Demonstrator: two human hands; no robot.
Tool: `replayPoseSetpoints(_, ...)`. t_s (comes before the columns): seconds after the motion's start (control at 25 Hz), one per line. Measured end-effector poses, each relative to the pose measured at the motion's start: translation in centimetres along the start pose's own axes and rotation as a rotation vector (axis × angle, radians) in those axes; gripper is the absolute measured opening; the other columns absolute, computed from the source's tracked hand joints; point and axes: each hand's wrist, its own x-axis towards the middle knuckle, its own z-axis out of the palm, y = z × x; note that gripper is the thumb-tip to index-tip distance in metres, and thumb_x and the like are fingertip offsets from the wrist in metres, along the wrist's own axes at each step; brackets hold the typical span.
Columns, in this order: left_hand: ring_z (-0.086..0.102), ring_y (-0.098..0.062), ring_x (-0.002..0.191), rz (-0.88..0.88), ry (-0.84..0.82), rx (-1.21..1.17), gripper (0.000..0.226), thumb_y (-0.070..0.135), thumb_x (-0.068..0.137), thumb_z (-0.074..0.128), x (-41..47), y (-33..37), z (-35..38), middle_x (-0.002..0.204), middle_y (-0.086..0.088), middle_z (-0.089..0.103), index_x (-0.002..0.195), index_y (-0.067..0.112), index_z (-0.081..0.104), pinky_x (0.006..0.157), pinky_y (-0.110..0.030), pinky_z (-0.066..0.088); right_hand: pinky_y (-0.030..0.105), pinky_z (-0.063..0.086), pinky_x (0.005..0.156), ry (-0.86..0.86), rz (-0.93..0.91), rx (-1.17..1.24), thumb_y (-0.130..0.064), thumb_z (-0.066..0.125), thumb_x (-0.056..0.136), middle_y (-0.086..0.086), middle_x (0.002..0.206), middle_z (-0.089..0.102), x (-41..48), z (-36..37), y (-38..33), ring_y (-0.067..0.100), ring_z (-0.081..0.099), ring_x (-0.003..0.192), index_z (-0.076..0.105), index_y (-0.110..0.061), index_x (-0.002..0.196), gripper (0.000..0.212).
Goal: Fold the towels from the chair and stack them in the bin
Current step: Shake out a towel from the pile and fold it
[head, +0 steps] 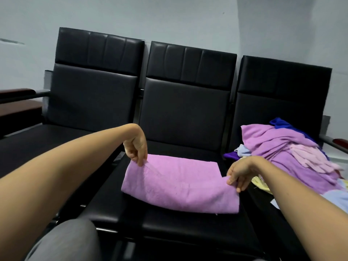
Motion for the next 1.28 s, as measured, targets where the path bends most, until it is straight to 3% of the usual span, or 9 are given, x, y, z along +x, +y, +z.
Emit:
replayPoseSetpoints(0.24,0.059,-0.011,0.052,0.067,0.395,-0.345,0.012,-0.002,0.09,0.053,4.5,-0.2,-3.1,0.069,-0.008,0.059,0.08,0.003,0.057,0.043,-0.017,0.05,0.028,0.046,0.057,0.634,-0.192,0.169,-0.003,0.049,0.087,0.009,0.07,0.059,5.6,-2.3,-0.1,0.016,0.056,0.056,0.051,-0.012,0.074,0.015)
replayPoseSetpoints(0.32,0.055,-0.015,0.049,0.082,0.58,-0.362,0.005,0.003,0.086,0.054,6.4,0.1,-3.4,0.064,-0.009,0.056,0.081,0.004,0.053,0.039,-0.019,0.045,0.033,0.046,0.078,0.818,-0.227,0.248,-0.003,0.049,0.086,0.015,0.104,0.059,7.9,-2.3,-0.4,0.027,0.058,0.087,0.058,-0.01,0.101,0.019)
replayPoseSetpoints(0.4,0.062,-0.026,0.078,0.059,0.715,-0.144,0.034,0.014,0.083,0.06,8.9,0.8,-2.9,0.104,-0.016,0.054,0.115,0.012,0.048,0.058,-0.03,0.053,0.032,0.033,0.102,0.807,-0.234,0.24,-0.002,0.049,0.087,0.013,0.148,0.029,10.3,-1.6,-0.9,0.03,0.042,0.127,0.039,-0.011,0.138,0.053)
replayPoseSetpoints(0.48,0.051,-0.031,0.118,0.17,0.827,0.143,0.058,0.024,0.085,0.06,10.8,2.2,-1.7,0.139,-0.01,0.039,0.138,0.023,0.037,0.092,-0.038,0.047,0.036,0.03,0.11,0.726,-0.211,0.191,-0.004,0.047,0.087,0.009,0.157,0.006,12.2,0.0,-1.4,0.034,0.032,0.135,0.025,-0.015,0.147,0.065)
replayPoseSetpoints(0.64,0.019,-0.019,0.144,0.504,0.588,0.478,0.05,0.045,0.097,0.039,13.7,6.3,2.6,0.156,0.004,0.021,0.145,0.036,0.031,0.116,-0.044,0.017,0.043,0.034,0.108,0.628,-0.191,0.145,-0.009,0.046,0.088,0.01,0.154,0.012,14.7,2.8,-1.4,0.032,0.034,0.134,0.024,-0.014,0.147,0.063)
replayPoseSetpoints(0.96,-0.011,-0.035,0.145,-0.078,0.618,-0.014,0.057,0.052,0.099,0.009,15.8,10.5,7.3,0.158,-0.004,-0.015,0.15,0.036,-0.007,0.105,-0.071,-0.001,0.038,0.029,0.105,0.851,-0.163,0.136,-0.009,0.045,0.089,0.011,0.146,0.033,14.2,5.2,-3.3,0.033,0.038,0.129,0.034,-0.014,0.141,0.053)
replayPoseSetpoints(1.12,0.031,-0.043,0.133,-0.054,0.476,-0.013,0.059,0.048,0.1,0.026,12.7,13.6,6.6,0.153,-0.018,0.022,0.15,0.019,0.018,0.107,-0.055,0.029,0.035,0.039,0.089,0.796,-0.143,0.206,-0.013,0.046,0.089,0.013,0.121,0.052,14.1,6.2,-4.0,0.032,0.049,0.113,0.053,-0.01,0.114,0.026)
replayPoseSetpoints(1.2,0.06,-0.032,0.093,0.053,0.47,0.058,0.048,0.033,0.1,0.036,11.2,12.3,4.8,0.129,-0.018,0.051,0.14,0.008,0.042,0.082,-0.036,0.048,0.03,0.039,0.065,0.708,-0.107,0.364,-0.015,0.048,0.086,0.011,0.089,0.057,14.2,6.2,-3.9,0.028,0.056,0.081,0.053,-0.009,0.084,0.009)
replayPoseSetpoints(1.28,0.063,-0.026,0.091,0.001,0.649,-0.04,0.04,0.022,0.094,0.046,11.5,9.6,3.4,0.12,-0.014,0.055,0.129,0.005,0.051,0.077,-0.032,0.049,0.026,0.029,0.048,0.644,-0.079,0.532,-0.014,0.05,0.083,0.008,0.066,0.047,14.3,6.0,-3.9,0.021,0.042,0.054,0.046,-0.009,0.065,0.018)
